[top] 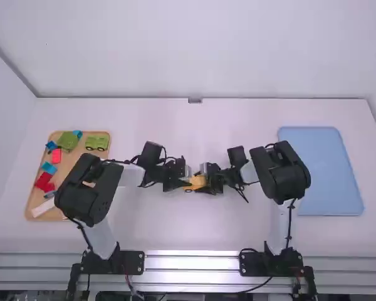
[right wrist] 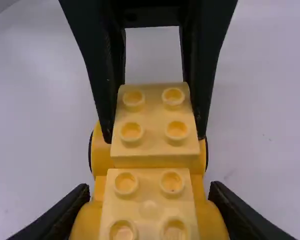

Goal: Assemble lego blocks to make yellow taxi

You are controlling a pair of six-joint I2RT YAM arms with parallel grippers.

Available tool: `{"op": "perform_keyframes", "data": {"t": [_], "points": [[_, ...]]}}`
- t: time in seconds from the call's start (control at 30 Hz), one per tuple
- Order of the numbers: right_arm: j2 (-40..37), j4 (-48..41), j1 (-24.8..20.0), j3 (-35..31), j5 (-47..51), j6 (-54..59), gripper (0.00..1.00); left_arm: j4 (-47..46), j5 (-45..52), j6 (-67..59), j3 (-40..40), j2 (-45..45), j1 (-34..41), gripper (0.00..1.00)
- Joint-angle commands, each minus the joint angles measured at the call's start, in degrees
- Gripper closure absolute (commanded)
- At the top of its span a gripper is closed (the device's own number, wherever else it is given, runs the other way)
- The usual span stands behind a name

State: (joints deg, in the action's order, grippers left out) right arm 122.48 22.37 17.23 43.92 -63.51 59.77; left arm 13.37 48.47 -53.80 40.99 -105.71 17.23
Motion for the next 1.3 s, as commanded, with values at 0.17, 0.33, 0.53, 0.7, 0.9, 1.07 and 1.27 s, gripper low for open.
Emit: {"op": "perform_keyframes", "data": {"t": [0.17, 0.33, 0.53, 0.7, 0.9, 1.07, 1.27], "points": [[0.66, -0.09, 0.39, 0.42, -1.01, -0.28, 0.54, -1.55, 1.99, 0.44, 0.24, -1.25, 1.11, 0.78], [0.66, -0.11, 0.42, 0.42, -0.98, -0.33, 0.54, -1.38, 1.6, 0.44, 0.24, -1.25, 1.09, 0.71], [0.66, -0.09, 0.39, 0.37, -1.03, -0.33, 0.54, -1.29, 1.49, 0.44, 0.24, -1.25, 1.11, 0.47], [0.66, -0.11, 0.39, 0.39, -0.98, -0.33, 0.54, -1.27, 1.4, 0.42, 0.24, -1.25, 1.11, 0.42], [0.66, -0.11, 0.42, 0.37, -0.98, -0.35, 0.54, -0.74, 2.05, 0.52, 0.72, -1.2, 0.09, 0.39], [0.66, -0.11, 0.39, 0.39, -0.79, -0.35, 0.53, -1.42, 2.1, 4.57, 1.77, 2.36, -1.16, 0.36], [0.66, -0.09, 0.39, 0.42, -0.83, -0.33, 0.54, -2.93, 4.81, 1.53, 2.16, 6.99, -0.83, 0.33]]}}
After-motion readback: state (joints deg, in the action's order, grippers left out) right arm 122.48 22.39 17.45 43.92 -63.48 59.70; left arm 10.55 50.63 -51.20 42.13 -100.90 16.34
